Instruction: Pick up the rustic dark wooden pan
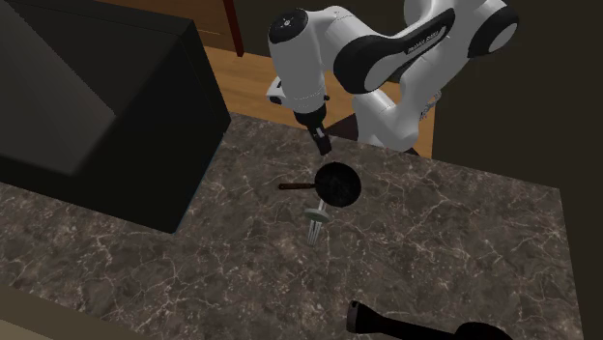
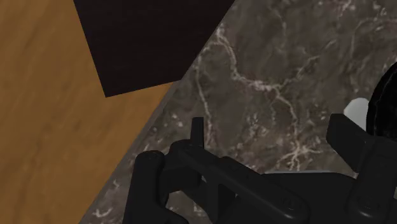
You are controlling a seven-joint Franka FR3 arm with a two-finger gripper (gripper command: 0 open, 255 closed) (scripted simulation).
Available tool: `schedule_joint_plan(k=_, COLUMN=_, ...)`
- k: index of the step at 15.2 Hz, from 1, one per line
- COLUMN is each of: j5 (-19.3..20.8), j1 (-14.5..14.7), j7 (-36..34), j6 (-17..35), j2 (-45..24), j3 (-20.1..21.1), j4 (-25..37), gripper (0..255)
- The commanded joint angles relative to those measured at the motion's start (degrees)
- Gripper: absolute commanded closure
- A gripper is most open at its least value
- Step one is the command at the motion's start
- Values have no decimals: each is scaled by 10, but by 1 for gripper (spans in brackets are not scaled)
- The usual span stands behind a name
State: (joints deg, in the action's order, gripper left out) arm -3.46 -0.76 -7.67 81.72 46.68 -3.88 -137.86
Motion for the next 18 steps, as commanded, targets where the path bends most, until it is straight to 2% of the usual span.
schedule_joint_plan(k=1, j5=0, j1=0, j7=0, j6=0, j2=0, j3=0, j4=0, gripper=0)
schedule_joint_plan(k=7, j5=-22, j1=-6, j7=-150, j6=32, j2=-71, j3=106, j4=76, gripper=0)
schedule_joint_plan(k=12, j5=-9, j1=-21, j7=-276, j6=45, j2=-154, j3=189, j4=163, gripper=0)
schedule_joint_plan(k=18, j5=-12, j1=-19, j7=-276, j6=90, j2=-146, j3=192, j4=110, gripper=0)
